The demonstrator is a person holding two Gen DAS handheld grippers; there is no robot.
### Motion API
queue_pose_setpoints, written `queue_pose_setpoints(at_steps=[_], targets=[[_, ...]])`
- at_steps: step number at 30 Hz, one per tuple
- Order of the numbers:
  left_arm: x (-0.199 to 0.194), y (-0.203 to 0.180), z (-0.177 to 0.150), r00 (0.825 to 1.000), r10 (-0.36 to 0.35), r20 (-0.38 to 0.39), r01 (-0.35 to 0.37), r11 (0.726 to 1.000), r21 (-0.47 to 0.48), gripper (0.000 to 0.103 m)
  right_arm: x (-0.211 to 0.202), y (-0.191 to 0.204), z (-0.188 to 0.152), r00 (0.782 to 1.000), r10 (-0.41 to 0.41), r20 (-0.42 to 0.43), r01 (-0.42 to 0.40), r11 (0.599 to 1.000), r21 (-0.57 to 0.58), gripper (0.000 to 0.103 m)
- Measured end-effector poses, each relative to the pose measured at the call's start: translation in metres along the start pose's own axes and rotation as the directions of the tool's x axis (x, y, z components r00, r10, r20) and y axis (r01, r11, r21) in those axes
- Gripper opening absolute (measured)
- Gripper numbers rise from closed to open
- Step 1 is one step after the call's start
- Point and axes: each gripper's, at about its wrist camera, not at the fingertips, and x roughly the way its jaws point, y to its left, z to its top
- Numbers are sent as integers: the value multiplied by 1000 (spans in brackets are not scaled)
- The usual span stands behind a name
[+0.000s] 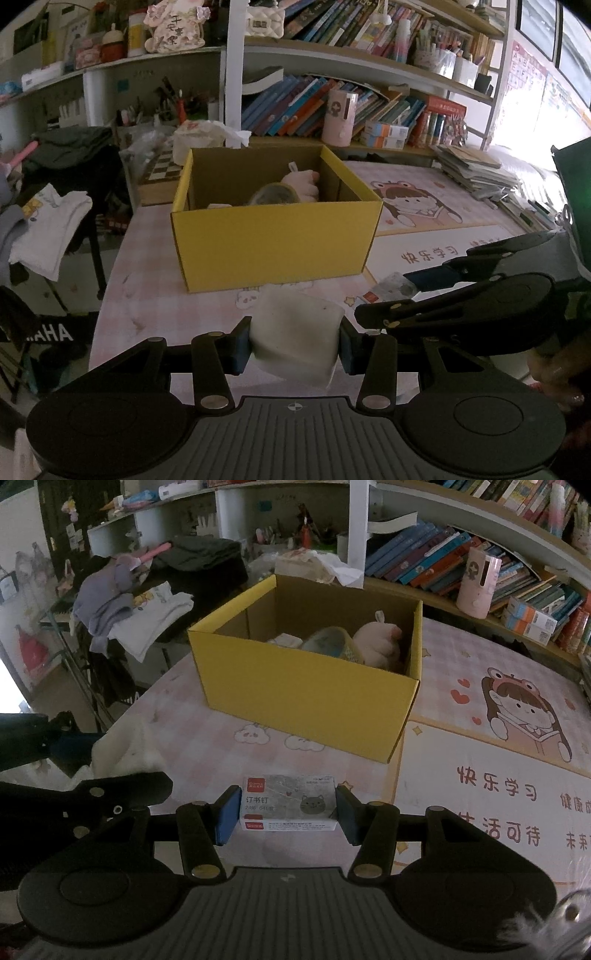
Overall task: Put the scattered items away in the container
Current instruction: 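Carry the cube with the left gripper while the right carries the small box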
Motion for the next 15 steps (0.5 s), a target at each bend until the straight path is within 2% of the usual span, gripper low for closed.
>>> queue_pose_setpoints(at_steps=[8,15], targets=[[12,-1,8,1000,3,8,-3,1000,-5,44,6,-8,7,1000,8,17,-8,1000,-26,52],[23,-8,37,997,17,79,-14,999,-30,44,4,-32,32,997,7,80,-1,998,-70,53]])
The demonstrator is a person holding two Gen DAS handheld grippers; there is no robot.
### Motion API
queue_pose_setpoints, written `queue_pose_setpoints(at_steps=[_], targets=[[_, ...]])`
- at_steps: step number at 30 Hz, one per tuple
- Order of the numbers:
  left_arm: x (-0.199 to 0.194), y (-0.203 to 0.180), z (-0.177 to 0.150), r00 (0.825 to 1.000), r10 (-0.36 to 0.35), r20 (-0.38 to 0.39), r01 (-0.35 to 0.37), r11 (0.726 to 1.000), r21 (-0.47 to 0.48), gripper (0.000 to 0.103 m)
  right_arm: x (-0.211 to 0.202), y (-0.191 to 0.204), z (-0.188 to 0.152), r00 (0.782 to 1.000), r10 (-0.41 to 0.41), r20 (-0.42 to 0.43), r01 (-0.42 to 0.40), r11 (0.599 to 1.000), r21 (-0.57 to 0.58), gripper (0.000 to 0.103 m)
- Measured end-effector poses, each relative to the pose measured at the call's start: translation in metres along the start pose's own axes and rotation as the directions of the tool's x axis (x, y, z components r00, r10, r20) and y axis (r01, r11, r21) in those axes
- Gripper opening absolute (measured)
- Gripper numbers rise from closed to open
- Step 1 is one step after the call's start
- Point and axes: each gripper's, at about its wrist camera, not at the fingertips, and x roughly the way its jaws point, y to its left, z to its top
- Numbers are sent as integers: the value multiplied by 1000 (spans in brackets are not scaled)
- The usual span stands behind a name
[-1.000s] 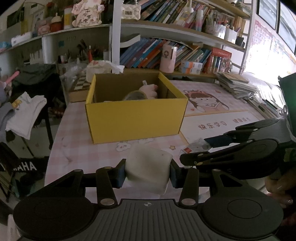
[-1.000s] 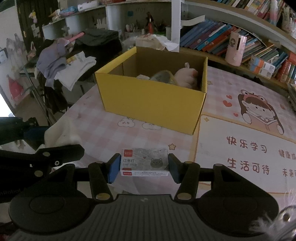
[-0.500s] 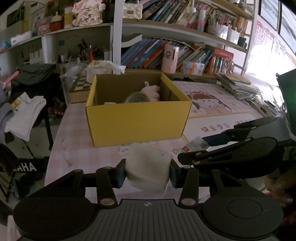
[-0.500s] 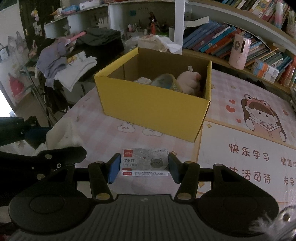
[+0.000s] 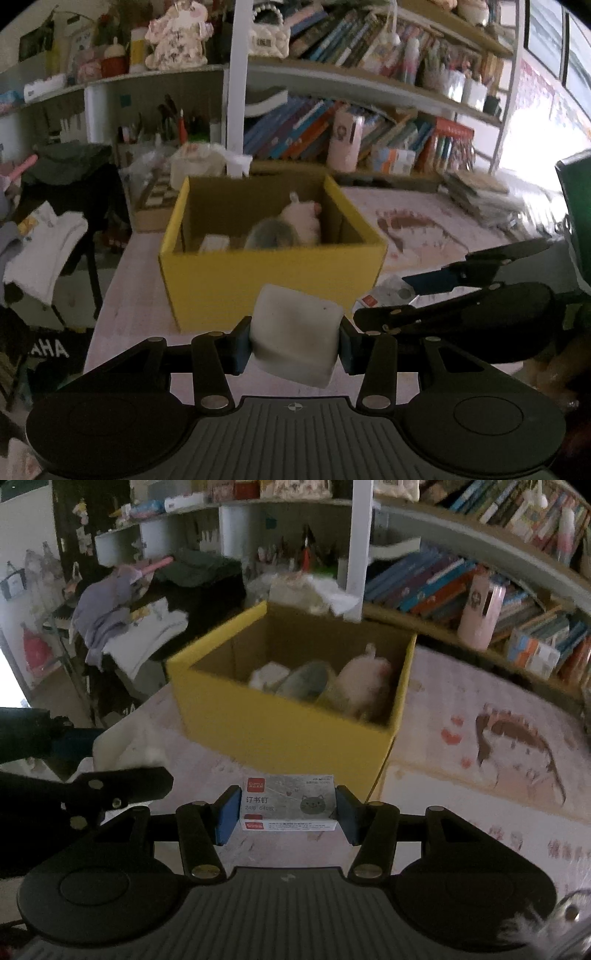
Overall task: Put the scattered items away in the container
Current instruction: 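Carry the cube with the left gripper while the right carries the small box, then release the cube from the left gripper while the right releases the small box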
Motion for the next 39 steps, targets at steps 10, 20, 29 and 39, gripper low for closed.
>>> queue_pose_setpoints(at_steps=[10,20,29,39], targets=[[40,-1,56,992,88,90,-89,996,12,44,20,-54,70,996,33,87,-29,999,-43,52],[119,8,88,993,122,3,-122,992,-29,44,106,-59,153,994,104,35,-100,990,-100,53],[171,22,85,972,159,-174,-179,978,-105,45,188,-58,167,979,125,-160,-134,990,-50,53],[193,30,85,944,198,-266,-241,960,-142,45,226,-61,166,965,117,-234,-128,991,-34,53]])
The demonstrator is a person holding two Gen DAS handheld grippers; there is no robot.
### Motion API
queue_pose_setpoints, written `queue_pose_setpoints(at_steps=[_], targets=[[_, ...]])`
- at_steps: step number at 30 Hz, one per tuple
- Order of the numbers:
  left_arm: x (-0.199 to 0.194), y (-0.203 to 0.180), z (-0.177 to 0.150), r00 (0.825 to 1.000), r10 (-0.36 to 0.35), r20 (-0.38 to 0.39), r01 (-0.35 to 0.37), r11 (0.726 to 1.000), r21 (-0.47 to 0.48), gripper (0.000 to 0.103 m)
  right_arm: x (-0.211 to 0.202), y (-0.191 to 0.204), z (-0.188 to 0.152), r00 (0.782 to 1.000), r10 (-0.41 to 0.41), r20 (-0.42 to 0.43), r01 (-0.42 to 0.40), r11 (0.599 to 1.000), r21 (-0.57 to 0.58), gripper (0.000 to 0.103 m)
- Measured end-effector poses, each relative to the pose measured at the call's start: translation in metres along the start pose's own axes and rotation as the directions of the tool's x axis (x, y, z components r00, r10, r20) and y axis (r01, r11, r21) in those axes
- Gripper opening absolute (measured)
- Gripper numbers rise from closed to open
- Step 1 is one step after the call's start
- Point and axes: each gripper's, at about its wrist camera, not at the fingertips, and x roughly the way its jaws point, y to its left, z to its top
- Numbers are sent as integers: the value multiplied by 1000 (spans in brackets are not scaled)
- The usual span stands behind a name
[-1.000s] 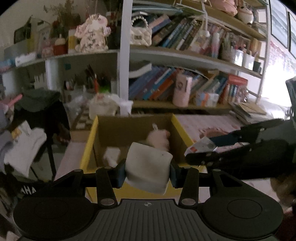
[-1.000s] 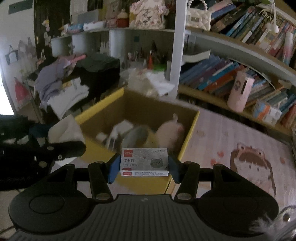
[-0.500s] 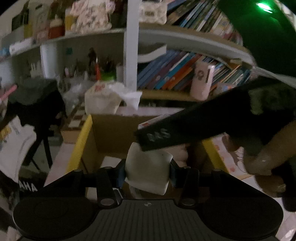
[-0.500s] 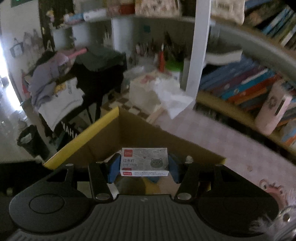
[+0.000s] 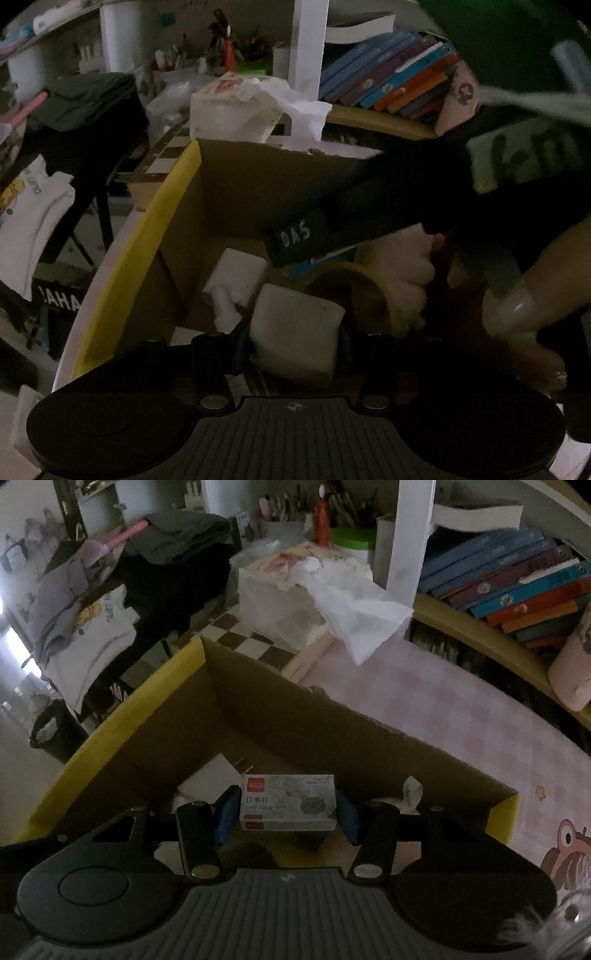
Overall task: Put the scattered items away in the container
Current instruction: 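Release the cube from the left gripper while the right releases the small box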
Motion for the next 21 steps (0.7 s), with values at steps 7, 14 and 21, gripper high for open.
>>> queue_pose_setpoints(at_steps=[7,14,21], targets=[[0,-6,4,999,-22,27,21,999,32,55,-3,-5,0,1000,-17,15,17,1000,22,62],[-14,-13,4,997,-10,74,5,998,68,79,-24,-8,-2,998,-31,60,29,999,43,80],[-48,-19,-2,988,-10,155,-11,991,132,86,-64,-4,-14,991,-10,130,0,997,77,83]])
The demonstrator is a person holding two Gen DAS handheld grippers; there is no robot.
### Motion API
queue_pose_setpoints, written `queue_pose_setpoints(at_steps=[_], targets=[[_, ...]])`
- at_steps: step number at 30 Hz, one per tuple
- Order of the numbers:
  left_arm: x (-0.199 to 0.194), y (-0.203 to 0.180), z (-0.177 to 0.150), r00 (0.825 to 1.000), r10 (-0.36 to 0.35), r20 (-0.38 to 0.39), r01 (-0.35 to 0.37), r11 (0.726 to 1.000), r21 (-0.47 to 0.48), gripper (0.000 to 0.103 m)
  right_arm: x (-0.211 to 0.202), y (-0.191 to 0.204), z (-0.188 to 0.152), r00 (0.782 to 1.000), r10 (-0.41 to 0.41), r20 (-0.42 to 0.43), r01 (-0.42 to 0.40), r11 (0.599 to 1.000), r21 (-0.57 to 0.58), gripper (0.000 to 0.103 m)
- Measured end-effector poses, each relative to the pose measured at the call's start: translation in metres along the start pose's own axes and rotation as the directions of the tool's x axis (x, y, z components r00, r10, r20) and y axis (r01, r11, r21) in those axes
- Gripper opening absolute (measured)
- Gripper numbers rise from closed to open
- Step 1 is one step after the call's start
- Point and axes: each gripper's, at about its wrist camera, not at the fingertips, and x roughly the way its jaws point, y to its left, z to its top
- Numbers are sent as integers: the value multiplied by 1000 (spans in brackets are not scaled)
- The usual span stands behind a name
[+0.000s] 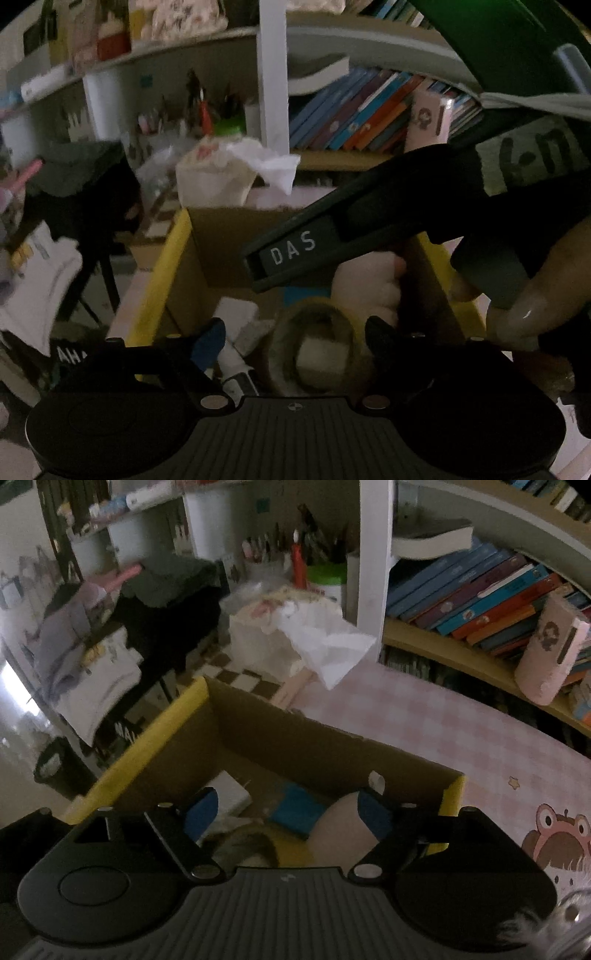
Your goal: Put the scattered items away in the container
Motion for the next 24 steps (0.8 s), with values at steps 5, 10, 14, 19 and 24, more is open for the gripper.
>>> queue_pose_setpoints(at_steps=[5,10,14,19,24], targets=[[-30,2,-6,998,-16,62,16,1000,13,91,-34,6,-10,998,7,57,-8,1000,28,84],[-62,5,-19,993,-25,113,18,998,61,92,-71,11,-27,993,-2,120,-6,998,65,84],[-86,7,-35,990,-24,139,7,993,120,92,-101,10,-51,986,-34,166,13,992,127,84],[-117,16,-52,985,-35,171,11,991,137,92,-136,12,-89,978,-76,197,37,981,192,84],[-146,22,-71,979,-63,196,35,989,142,92,-166,24,-126,967,-131,220,83,973,214,84]])
